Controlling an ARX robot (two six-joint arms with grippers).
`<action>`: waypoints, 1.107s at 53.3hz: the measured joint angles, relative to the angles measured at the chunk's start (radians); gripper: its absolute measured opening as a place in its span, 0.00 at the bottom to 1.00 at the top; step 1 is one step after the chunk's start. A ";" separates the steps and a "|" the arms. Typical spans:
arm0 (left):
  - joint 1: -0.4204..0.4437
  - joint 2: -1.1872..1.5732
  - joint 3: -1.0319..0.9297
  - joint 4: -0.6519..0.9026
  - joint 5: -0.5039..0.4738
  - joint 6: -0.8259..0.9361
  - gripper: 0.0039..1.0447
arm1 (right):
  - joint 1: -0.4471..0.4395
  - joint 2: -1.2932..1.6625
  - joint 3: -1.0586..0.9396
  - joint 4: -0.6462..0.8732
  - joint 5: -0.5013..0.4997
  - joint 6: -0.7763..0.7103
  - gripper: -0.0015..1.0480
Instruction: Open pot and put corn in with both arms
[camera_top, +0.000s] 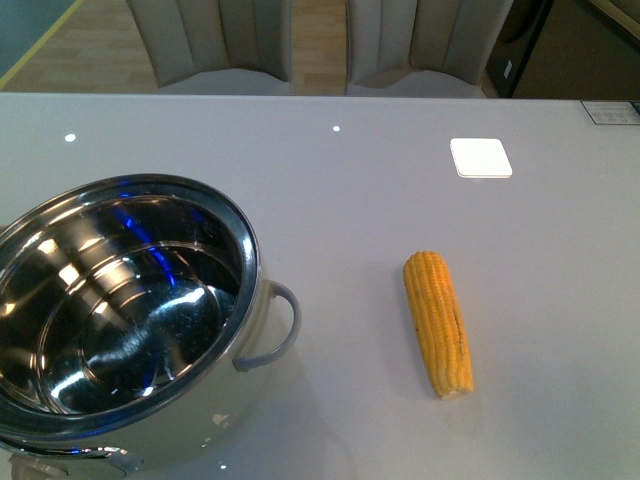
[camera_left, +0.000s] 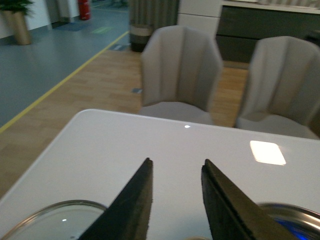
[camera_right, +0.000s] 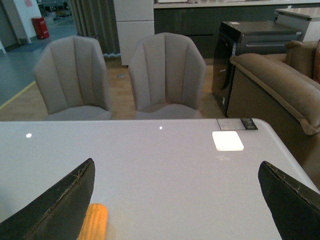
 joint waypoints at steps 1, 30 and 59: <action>-0.021 -0.037 -0.019 -0.013 -0.002 0.003 0.23 | 0.000 0.000 0.000 0.000 -0.002 0.000 0.91; -0.260 -0.833 -0.134 -0.665 -0.237 0.014 0.03 | 0.000 -0.001 0.000 0.000 -0.002 0.000 0.91; -0.372 -1.157 -0.135 -0.964 -0.345 0.016 0.03 | 0.000 -0.001 0.000 0.000 -0.002 0.000 0.91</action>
